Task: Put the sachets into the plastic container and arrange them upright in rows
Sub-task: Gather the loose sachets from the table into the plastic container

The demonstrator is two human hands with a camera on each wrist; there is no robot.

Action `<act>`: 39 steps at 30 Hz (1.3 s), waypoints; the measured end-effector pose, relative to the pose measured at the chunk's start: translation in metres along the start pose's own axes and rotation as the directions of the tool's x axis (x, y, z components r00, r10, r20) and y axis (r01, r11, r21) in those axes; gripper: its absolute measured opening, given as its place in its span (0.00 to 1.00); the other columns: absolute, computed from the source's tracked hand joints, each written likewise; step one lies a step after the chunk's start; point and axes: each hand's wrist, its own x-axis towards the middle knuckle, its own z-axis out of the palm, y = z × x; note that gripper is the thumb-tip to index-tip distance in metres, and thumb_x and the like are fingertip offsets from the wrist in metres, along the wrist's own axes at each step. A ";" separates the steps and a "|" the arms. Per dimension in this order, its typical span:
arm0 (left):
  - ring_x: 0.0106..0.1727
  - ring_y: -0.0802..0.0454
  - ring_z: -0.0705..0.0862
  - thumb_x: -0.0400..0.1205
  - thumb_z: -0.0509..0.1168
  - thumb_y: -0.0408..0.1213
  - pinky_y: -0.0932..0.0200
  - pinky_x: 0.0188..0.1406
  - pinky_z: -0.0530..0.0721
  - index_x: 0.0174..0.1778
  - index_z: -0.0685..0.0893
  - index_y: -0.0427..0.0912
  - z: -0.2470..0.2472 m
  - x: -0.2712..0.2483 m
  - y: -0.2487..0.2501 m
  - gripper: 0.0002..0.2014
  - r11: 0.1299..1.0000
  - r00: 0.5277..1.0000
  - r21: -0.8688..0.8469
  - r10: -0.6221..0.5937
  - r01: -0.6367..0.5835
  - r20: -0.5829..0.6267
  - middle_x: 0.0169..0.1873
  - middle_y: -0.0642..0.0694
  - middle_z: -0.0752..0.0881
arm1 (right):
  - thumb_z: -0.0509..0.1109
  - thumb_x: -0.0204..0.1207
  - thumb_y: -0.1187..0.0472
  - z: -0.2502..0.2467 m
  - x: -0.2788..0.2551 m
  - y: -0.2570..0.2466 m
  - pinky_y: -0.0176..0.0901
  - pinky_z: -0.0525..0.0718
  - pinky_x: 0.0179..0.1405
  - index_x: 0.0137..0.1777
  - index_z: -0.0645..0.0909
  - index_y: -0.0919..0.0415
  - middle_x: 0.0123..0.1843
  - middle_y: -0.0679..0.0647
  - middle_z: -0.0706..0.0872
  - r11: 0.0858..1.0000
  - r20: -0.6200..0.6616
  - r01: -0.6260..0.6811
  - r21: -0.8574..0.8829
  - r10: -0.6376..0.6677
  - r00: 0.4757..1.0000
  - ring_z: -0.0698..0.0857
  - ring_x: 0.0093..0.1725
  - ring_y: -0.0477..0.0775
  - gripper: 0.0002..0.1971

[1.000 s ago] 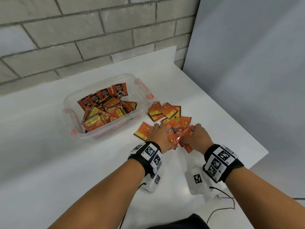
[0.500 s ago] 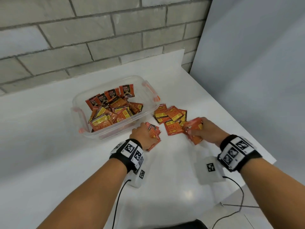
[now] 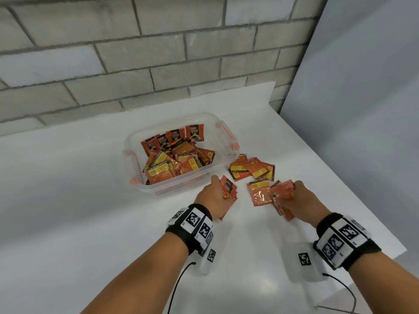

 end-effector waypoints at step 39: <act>0.59 0.51 0.83 0.84 0.59 0.40 0.60 0.56 0.80 0.74 0.74 0.50 -0.158 -0.037 -0.010 0.20 0.991 0.955 -0.062 0.099 -0.120 -0.280 0.63 0.47 0.83 | 0.67 0.80 0.57 0.020 -0.009 -0.212 0.39 0.78 0.46 0.66 0.79 0.54 0.58 0.51 0.84 0.837 0.141 0.503 0.215 -0.536 0.832 0.84 0.52 0.50 0.15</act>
